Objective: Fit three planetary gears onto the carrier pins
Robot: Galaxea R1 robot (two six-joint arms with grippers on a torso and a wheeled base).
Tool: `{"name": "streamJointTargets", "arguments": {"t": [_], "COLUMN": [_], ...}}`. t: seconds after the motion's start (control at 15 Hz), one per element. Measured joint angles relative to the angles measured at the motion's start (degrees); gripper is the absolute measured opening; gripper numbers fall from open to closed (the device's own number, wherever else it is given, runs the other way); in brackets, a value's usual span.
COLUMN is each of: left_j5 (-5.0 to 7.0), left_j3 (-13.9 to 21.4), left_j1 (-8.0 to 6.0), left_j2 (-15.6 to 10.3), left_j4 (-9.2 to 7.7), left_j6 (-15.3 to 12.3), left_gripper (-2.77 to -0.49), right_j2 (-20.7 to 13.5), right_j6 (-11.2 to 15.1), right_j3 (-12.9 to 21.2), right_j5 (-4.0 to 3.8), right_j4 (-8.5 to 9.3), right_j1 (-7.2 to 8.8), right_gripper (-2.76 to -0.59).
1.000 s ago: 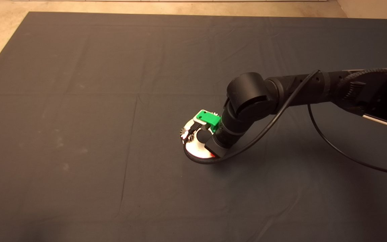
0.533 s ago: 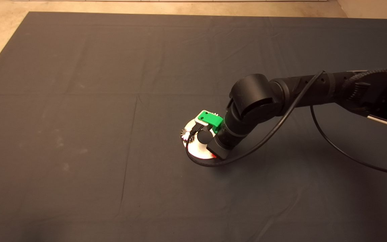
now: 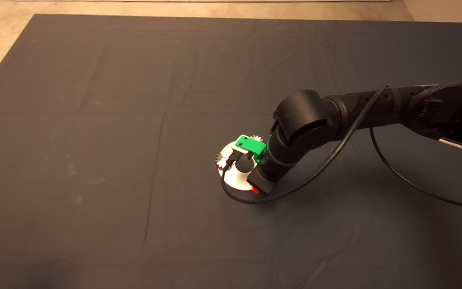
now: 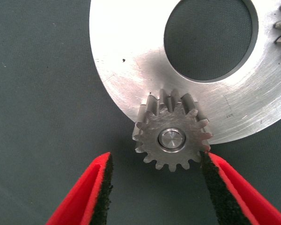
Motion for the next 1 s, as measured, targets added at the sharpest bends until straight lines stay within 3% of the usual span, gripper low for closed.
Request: {"name": "streamJointTargets", "arguments": {"t": [0.33, 0.4, 0.47, 0.6, 0.67, 0.8, 1.0], "left_j5": [0.00, 0.00, 0.02, 0.02, 0.02, 0.00, -0.02], "left_j3": [0.00, -0.01, 0.00, -0.02, -0.02, -0.02, -0.02], "left_j1": [0.00, 0.00, 0.00, 0.00, 0.00, 0.00, 0.00], "left_j2": [0.02, 0.02, 0.02, 0.17, 0.33, 0.80, 2.57], "left_j4": [0.00, 0.00, 0.00, 0.00, 0.00, 0.00, 0.00], "left_j6": [0.00, 0.00, 0.00, 0.00, 0.00, 0.00, 0.02], "left_gripper": [-1.09, -1.09, -1.09, -1.09, -1.09, -1.09, -0.92], "right_j2": [-0.68, -1.73, -3.41, -7.77, -10.44, -17.93, -31.03], "right_j6": [0.06, 0.30, 1.08, 3.78, 5.42, 10.39, 18.62], "right_j3": [0.82, 2.10, 4.23, 8.82, 11.87, 18.86, 28.14], "right_j5": [0.29, 0.45, 0.46, 0.38, 0.38, 0.88, 0.01], "right_j4": [0.51, 1.06, 2.05, 3.38, 3.82, 6.33, 7.26], "right_j1": [0.53, 1.78, 4.40, 10.20, 11.41, 11.41, 11.93], "right_gripper": [-1.73, -1.73, -1.69, -1.60, -1.60, -1.45, -1.33]}}
